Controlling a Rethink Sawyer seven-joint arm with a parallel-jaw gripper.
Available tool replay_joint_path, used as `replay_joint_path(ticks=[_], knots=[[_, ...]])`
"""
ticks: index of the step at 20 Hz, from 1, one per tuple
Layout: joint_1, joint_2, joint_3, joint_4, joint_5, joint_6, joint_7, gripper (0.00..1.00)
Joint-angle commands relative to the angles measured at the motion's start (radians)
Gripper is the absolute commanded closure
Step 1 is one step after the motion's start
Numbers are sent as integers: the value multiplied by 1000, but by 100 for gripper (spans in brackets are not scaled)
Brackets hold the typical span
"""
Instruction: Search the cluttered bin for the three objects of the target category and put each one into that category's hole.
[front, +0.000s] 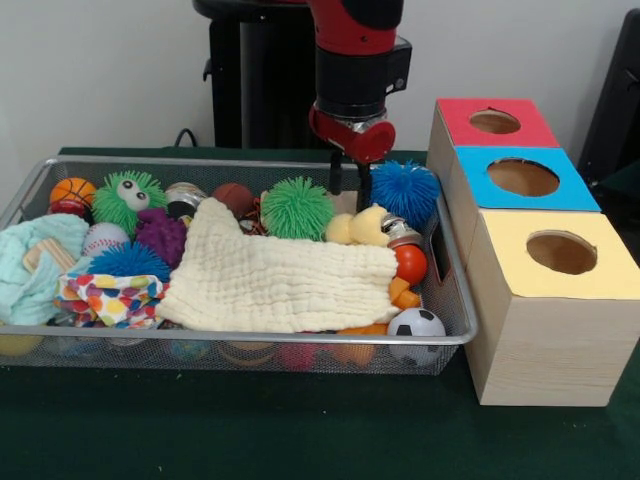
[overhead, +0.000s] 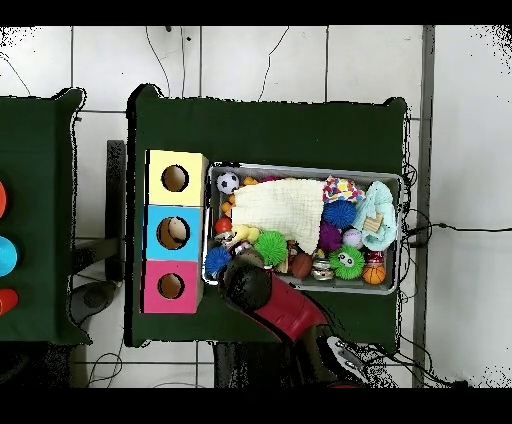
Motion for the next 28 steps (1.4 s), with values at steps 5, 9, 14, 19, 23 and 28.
replay_joint_path(ticks=[5, 9, 14, 19, 23, 28], knots=[[92, -17, -104, -192, 25, 226, 119, 0], [122, -19, -148, -206, 19, 308, 144, 0], [96, -15, -121, -201, 14, 304, 140, 0], [105, -41, -132, -192, 15, 347, 157, 0], [100, -42, -122, -214, 23, 350, 159, 0], [95, -7, -93, -250, 43, 336, 169, 0]])
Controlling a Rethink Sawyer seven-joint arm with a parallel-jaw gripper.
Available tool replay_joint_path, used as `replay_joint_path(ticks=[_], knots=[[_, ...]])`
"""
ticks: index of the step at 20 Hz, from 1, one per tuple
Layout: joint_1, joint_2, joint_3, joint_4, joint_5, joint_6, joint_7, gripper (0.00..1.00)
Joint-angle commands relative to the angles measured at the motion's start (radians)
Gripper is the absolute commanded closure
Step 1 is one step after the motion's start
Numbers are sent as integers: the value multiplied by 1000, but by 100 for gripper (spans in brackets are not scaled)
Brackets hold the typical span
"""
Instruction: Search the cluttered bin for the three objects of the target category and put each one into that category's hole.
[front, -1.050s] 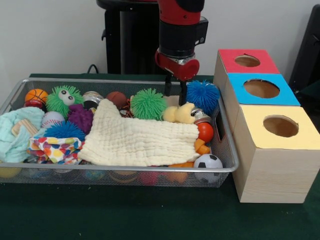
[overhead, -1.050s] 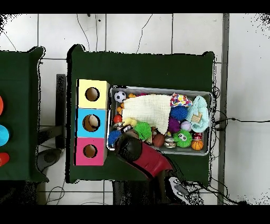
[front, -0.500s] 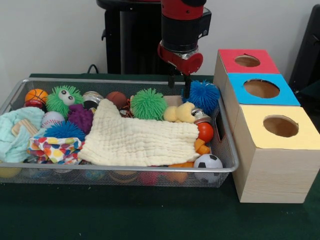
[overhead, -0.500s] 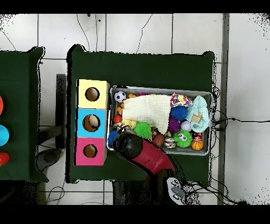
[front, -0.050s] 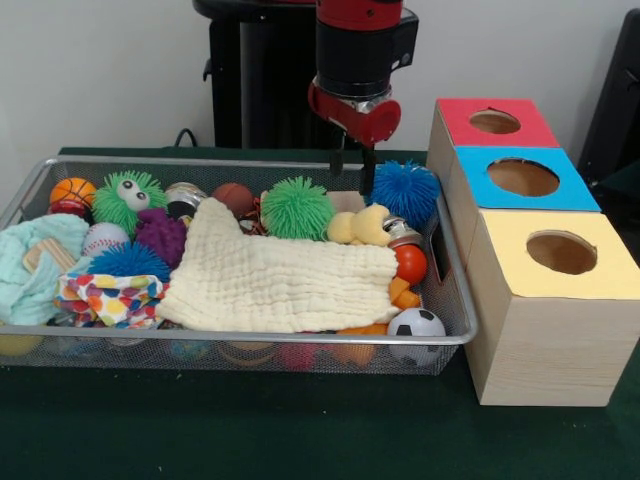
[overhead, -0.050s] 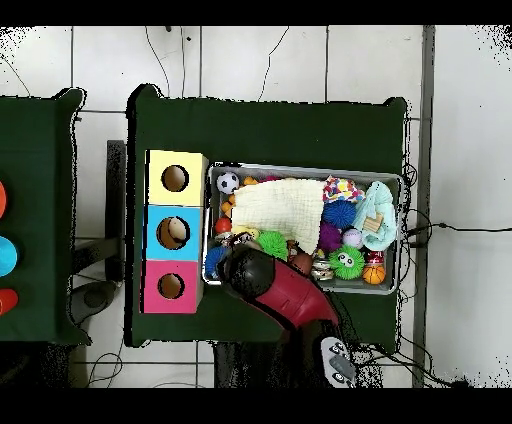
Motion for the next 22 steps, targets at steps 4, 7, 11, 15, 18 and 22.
replay_joint_path(ticks=[4, 7, 11, 15, 18, 22], knots=[[32, 35, 14, -151, 58, 129, 212, 0], [20, 58, 46, -156, 73, 91, 206, 0], [-31, 93, 127, -128, 98, -9, 192, 0], [-14, 87, 134, -115, 116, -36, 208, 0], [-18, 91, 142, -111, 116, -62, 204, 0], [-52, 114, 171, -108, 106, -96, 182, 0]])
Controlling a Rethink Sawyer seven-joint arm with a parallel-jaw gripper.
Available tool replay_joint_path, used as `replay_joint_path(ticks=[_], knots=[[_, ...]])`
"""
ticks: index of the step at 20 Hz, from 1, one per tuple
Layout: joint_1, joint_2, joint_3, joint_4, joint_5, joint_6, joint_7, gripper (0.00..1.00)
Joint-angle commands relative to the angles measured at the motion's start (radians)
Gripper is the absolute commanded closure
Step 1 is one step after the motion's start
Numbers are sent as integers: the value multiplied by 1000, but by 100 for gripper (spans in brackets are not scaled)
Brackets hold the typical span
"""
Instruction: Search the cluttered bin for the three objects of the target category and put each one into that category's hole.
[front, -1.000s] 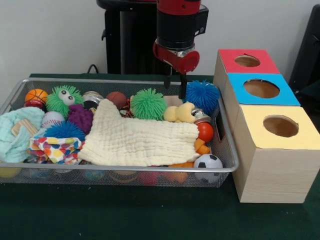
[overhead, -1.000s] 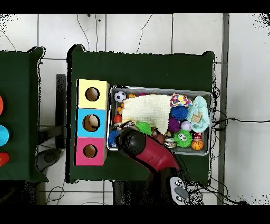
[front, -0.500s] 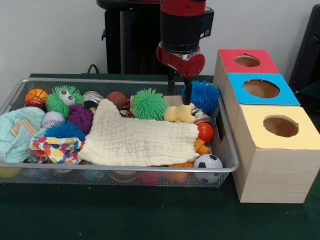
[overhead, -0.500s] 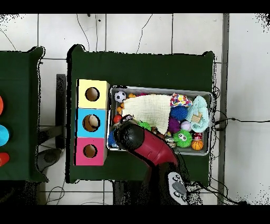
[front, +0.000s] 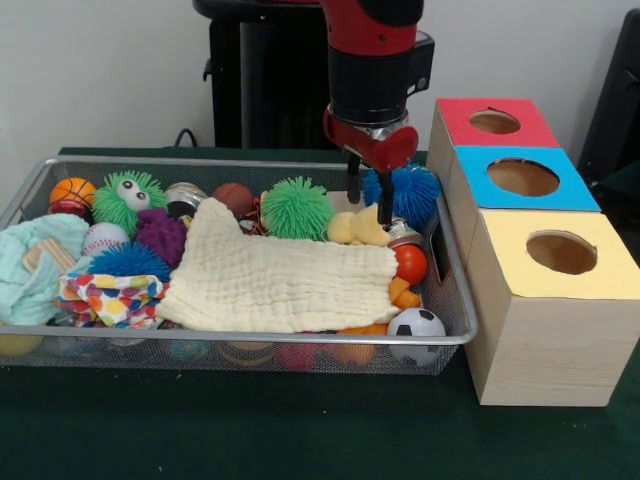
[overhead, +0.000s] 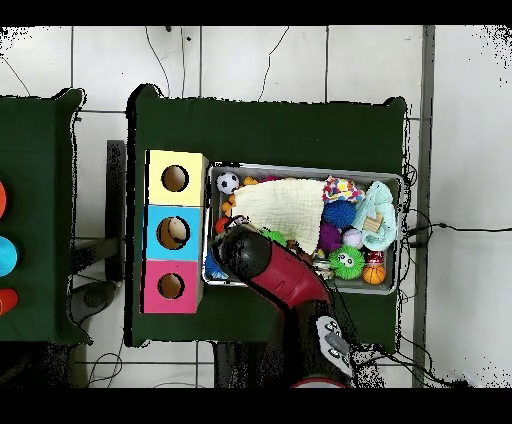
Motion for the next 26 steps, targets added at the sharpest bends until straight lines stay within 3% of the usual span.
replay_joint_path(ticks=[1, 10, 15, 17, 18, 26], knots=[[-49, 63, 121, -40, 42, -92, 185, 0], [-90, 93, 170, -4, 4, -191, 185, 0], [-66, 121, 137, -38, -19, -188, 147, 0], [-41, 128, 107, -56, -24, -145, 120, 0], [-37, 129, 101, -62, -28, -139, 112, 100], [40, 154, -1, -118, 7, 22, 134, 100]])
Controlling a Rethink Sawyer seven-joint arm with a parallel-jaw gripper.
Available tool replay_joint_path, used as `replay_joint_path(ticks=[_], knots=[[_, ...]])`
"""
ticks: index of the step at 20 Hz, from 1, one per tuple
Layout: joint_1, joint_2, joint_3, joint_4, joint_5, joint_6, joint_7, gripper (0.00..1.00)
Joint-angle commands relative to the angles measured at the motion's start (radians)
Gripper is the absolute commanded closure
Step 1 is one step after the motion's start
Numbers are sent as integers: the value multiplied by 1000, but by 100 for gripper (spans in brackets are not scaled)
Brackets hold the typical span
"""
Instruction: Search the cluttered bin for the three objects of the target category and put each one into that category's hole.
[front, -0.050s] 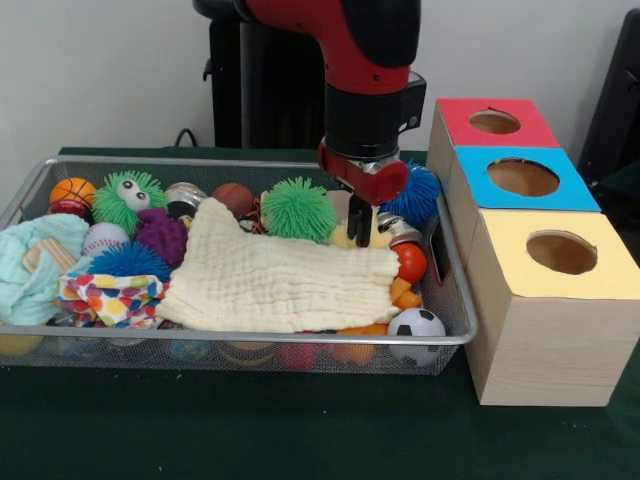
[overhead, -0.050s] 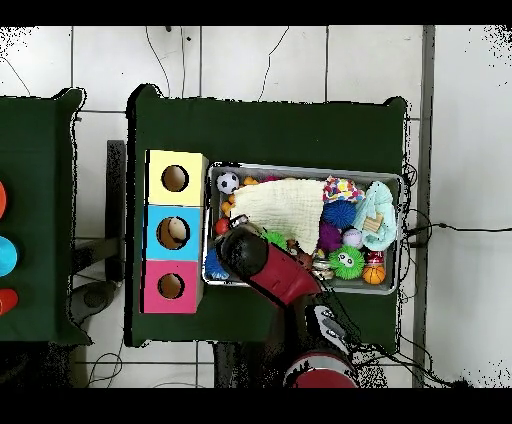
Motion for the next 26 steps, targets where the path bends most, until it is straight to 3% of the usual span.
replay_joint_path(ticks=[1, 13, 14, 21, 26], knots=[[49, 75, -22, -112, 9, 165, 139, 100], [50, 79, -41, -144, -22, 251, 111, 100], [51, 79, -42, -145, -25, 259, 109, 0], [37, 104, -7, -104, 10, 217, 149, 0], [36, 106, -1, -105, 14, 260, 151, 0]])
